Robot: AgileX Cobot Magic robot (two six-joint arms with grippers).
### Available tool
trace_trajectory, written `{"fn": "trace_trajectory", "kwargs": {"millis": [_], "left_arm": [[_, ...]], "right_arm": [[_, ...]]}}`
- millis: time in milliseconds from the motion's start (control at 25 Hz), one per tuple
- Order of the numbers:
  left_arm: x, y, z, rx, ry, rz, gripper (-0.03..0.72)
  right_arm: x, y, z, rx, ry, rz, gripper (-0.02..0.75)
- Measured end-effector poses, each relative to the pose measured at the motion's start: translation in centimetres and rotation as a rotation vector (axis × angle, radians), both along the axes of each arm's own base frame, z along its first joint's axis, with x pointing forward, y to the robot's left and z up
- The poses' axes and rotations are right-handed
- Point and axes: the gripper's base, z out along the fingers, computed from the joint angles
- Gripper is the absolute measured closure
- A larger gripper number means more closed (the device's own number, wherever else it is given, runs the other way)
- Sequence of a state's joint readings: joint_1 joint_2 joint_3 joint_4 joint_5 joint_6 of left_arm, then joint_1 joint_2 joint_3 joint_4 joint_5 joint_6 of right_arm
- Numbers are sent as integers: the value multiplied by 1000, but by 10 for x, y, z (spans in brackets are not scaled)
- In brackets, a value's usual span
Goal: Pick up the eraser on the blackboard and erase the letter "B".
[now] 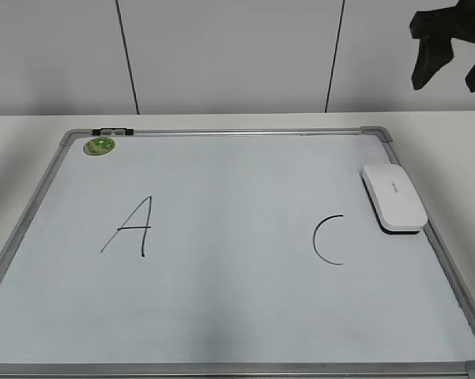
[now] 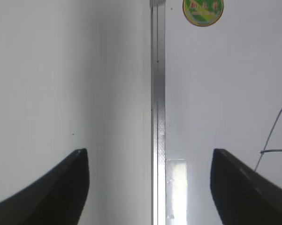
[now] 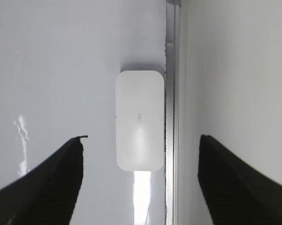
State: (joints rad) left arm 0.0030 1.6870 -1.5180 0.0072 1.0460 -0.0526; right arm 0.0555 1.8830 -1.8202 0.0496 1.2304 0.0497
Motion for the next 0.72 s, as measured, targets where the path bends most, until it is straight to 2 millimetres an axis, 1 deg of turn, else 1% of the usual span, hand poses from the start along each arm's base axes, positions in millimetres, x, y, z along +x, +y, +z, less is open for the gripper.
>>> {"fn": "trace_trajectory", "kwargs": {"millis": [80,120,200,240,280,320,440,480,560,600,640,680,720], "left_arm": [[-18,0,17,5,-41,0,98],[-27,1,21,10,-49,-1,98],[-49,2,30,21,-76,-1,98],[-61,2,32,23,-81,-1,98],[-71,2,31,26,-78,-1,98],[-83,2,33,27,-91,-1,98],[-120,2,28,26,-106,-2,98],[-132,2,29,26,-125,-2,98],[-155,2,23,27,-145,-2,98],[-166,1,22,27,-167,-2,98],[-177,1,18,26,-177,-7,98],[-187,-1,14,26,-186,-13,98],[-196,-3,8,26,-185,-28,98]], "right_arm": [[-17,-1,13,1,-14,-1,174],[-28,-2,22,2,-30,-1,174],[-41,-2,30,3,-41,-1,174],[-50,-3,34,5,-44,-1,174],[-55,-2,35,13,-45,-2,174],[-65,-2,39,25,-50,-2,174],[-92,-1,40,52,-36,-2,174],[-101,-1,37,57,-22,-2,174],[-120,-2,36,59,-27,-3,174],[-134,-3,32,59,-31,-5,174],[-146,-3,33,63,-54,-6,174],[-161,-3,29,71,-69,-4,174],[-170,-3,29,78,-79,-1,174]]}}
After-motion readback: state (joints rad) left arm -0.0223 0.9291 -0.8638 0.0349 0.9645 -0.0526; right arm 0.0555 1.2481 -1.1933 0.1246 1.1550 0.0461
